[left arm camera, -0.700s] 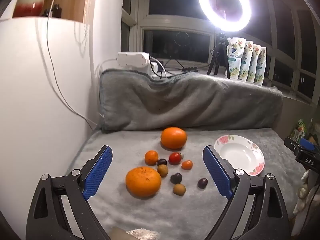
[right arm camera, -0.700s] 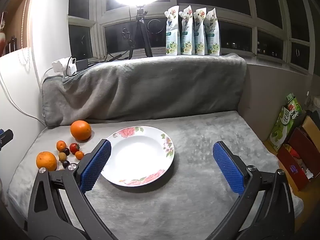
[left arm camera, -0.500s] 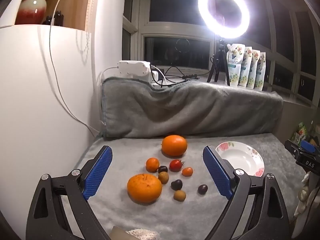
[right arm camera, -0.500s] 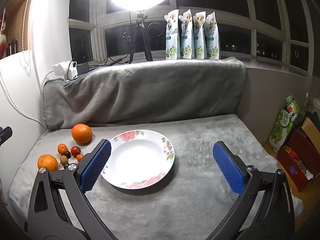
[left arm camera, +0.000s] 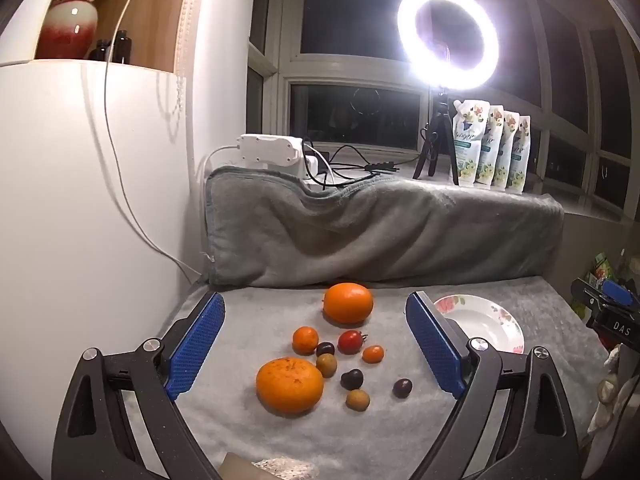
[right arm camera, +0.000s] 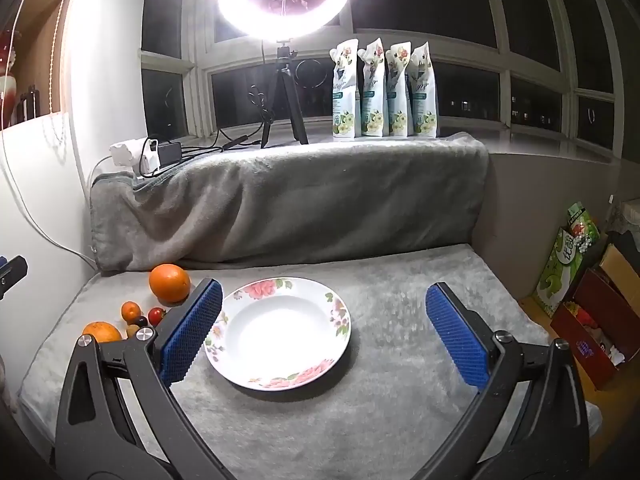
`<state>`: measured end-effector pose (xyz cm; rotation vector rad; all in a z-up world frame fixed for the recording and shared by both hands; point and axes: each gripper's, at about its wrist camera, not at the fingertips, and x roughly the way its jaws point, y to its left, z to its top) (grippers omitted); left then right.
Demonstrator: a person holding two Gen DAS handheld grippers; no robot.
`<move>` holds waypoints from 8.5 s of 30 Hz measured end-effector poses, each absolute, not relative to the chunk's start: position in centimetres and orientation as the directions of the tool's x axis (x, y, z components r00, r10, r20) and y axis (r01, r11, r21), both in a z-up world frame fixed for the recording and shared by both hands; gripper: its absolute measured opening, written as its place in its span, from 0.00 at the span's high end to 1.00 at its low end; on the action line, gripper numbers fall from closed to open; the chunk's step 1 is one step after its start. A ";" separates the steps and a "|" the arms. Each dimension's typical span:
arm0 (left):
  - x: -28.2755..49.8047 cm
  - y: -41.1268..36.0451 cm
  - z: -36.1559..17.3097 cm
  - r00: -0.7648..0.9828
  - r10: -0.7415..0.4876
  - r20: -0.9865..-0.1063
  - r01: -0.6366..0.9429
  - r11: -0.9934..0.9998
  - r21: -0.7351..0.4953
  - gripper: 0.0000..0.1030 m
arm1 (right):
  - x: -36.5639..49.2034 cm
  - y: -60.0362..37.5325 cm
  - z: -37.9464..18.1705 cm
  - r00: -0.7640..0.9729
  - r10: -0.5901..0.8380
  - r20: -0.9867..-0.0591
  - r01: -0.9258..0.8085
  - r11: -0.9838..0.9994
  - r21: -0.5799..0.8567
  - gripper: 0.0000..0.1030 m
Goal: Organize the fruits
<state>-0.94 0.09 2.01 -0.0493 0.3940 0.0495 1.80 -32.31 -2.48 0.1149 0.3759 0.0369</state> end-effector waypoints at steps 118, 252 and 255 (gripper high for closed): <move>1.9 8.2 -10.7 0.713 -0.207 -0.670 -0.076 0.927 -0.367 0.20 | 13.6 -13.5 -6.6 0.329 0.662 -0.674 -0.539 0.717 0.442 0.00; 10.1 -16.7 -8.4 0.539 -0.485 -0.688 0.398 0.867 -0.300 0.44 | 14.7 -34.1 -8.0 0.426 0.630 -0.649 -0.213 0.767 0.605 0.35; 9.8 -16.4 -7.8 0.558 -0.480 -0.677 0.398 0.871 -0.290 0.44 | 14.4 -34.7 -7.0 0.474 0.609 -0.636 -0.214 0.781 0.587 0.35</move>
